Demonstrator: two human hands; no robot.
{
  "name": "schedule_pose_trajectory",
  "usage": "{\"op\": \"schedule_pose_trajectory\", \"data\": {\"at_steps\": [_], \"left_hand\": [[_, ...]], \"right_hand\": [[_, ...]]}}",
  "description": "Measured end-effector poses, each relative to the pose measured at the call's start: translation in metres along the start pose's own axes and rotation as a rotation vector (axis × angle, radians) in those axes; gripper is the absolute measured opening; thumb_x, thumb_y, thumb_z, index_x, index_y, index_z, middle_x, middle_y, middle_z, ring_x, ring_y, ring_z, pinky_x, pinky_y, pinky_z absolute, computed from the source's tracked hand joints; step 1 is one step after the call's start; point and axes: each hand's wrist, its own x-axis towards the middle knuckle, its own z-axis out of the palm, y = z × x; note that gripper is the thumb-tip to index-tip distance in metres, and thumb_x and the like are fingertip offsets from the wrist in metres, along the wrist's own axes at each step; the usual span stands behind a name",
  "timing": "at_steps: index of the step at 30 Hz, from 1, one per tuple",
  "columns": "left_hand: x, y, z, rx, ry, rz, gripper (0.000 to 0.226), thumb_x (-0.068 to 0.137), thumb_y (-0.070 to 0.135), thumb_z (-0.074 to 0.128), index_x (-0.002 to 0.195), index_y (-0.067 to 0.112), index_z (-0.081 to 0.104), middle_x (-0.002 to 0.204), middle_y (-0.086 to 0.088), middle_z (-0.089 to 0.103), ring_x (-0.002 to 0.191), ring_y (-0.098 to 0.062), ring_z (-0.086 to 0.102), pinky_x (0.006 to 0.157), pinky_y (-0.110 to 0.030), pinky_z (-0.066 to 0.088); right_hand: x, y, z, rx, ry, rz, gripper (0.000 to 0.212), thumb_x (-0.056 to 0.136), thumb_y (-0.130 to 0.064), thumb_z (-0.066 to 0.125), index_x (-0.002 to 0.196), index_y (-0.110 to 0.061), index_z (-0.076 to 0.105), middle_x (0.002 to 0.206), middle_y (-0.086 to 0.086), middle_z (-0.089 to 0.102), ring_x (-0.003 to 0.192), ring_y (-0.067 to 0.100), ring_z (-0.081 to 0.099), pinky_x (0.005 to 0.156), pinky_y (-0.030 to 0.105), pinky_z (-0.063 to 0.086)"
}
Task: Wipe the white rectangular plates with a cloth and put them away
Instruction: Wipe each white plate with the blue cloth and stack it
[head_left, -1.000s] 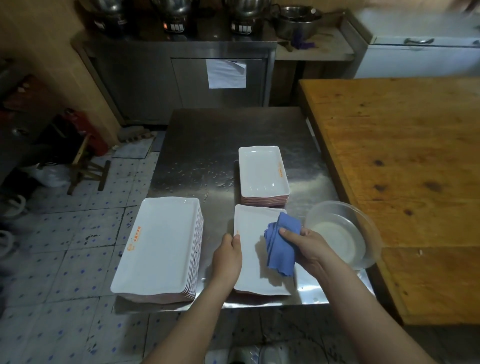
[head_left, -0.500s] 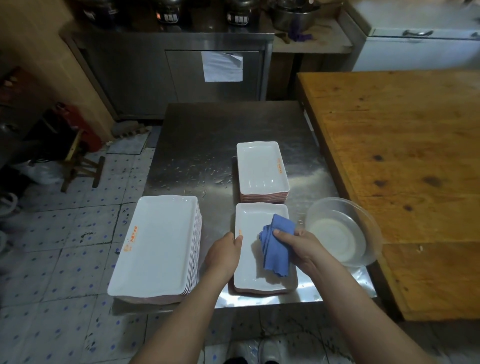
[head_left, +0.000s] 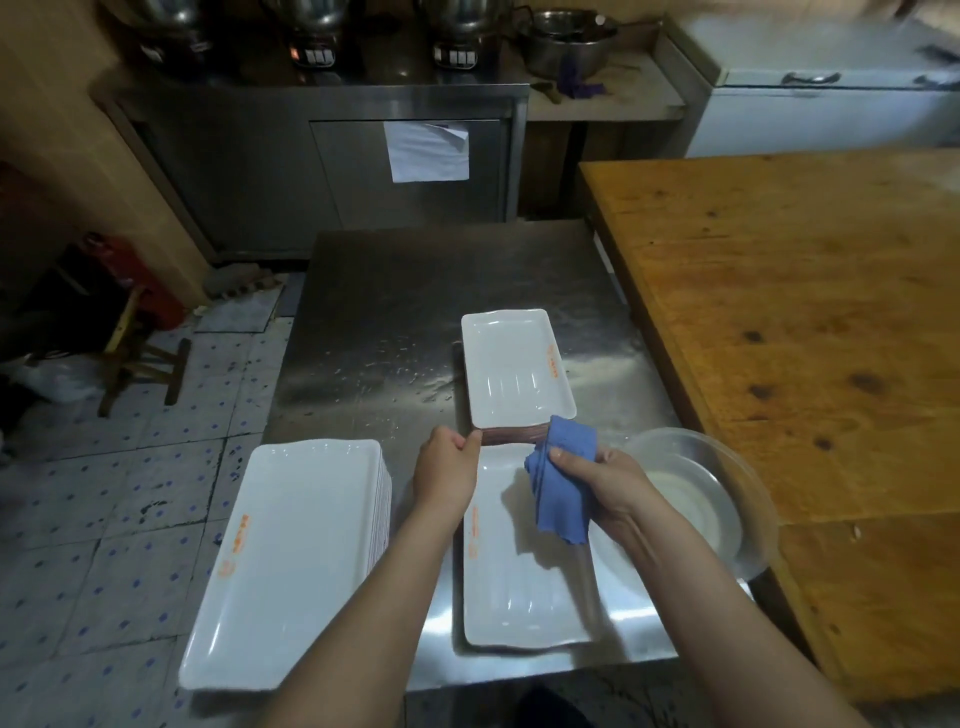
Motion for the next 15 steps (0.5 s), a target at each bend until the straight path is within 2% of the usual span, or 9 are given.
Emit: {"op": "schedule_pose_trajectory", "data": {"at_steps": [4, 5, 8, 11, 13, 15], "left_hand": [[0.042, 0.027, 0.007, -0.029, 0.056, -0.057, 0.028, 0.09, 0.037, 0.054, 0.087, 0.009, 0.053, 0.091, -0.009, 0.06, 0.079, -0.025, 0.052, 0.067, -0.029, 0.036], [0.052, 0.032, 0.01, -0.036, 0.064, -0.082, 0.031, 0.088, 0.038, 0.055, 0.09, 0.006, 0.056, 0.095, -0.011, 0.062, 0.081, -0.027, 0.054, 0.068, -0.03, 0.039], [0.08, 0.044, 0.02, -0.051, 0.07, -0.13, 0.036, 0.085, 0.039, 0.058, 0.089, 0.003, 0.057, 0.1, -0.016, 0.064, 0.091, -0.034, 0.059, 0.076, -0.034, 0.045], [0.098, 0.052, 0.027, -0.033, 0.07, -0.143, 0.031, 0.083, 0.038, 0.063, 0.08, 0.009, 0.052, 0.094, -0.013, 0.065, 0.085, -0.032, 0.061, 0.069, -0.032, 0.044], [0.105, 0.053, 0.032, -0.04, 0.08, -0.154, 0.03, 0.082, 0.034, 0.066, 0.083, 0.01, 0.049, 0.094, -0.011, 0.063, 0.085, -0.031, 0.06, 0.065, -0.03, 0.042], [0.11, 0.052, 0.036, -0.042, 0.095, -0.143, 0.022, 0.083, 0.026, 0.065, 0.084, 0.012, 0.048, 0.095, -0.011, 0.063, 0.087, -0.031, 0.06, 0.069, -0.031, 0.043]], "right_hand": [[0.028, -0.022, -0.002, -0.029, -0.034, -0.035, 0.011, 0.079, -0.004, 0.072, 0.088, -0.001, 0.067, 0.078, 0.01, 0.074, 0.07, 0.02, 0.071, 0.065, 0.029, 0.057], [0.035, -0.028, -0.002, -0.041, -0.044, -0.036, 0.009, 0.079, -0.004, 0.072, 0.086, -0.002, 0.067, 0.077, 0.009, 0.074, 0.069, 0.019, 0.071, 0.064, 0.028, 0.057], [0.056, -0.045, -0.002, -0.058, -0.052, -0.021, 0.014, 0.08, -0.004, 0.072, 0.091, 0.002, 0.067, 0.085, 0.015, 0.073, 0.078, 0.026, 0.069, 0.078, 0.037, 0.057], [0.075, -0.058, -0.001, -0.039, -0.052, 0.022, 0.029, 0.082, -0.006, 0.071, 0.105, 0.009, 0.064, 0.101, 0.024, 0.069, 0.096, 0.036, 0.066, 0.091, 0.045, 0.052], [0.087, -0.062, -0.004, -0.017, -0.028, 0.047, 0.033, 0.082, -0.008, 0.071, 0.109, 0.009, 0.062, 0.104, 0.024, 0.069, 0.099, 0.037, 0.065, 0.091, 0.046, 0.052], [0.099, -0.065, -0.009, -0.002, -0.004, 0.06, 0.031, 0.082, -0.009, 0.071, 0.107, 0.006, 0.063, 0.096, 0.019, 0.071, 0.091, 0.032, 0.068, 0.081, 0.042, 0.056]]}}
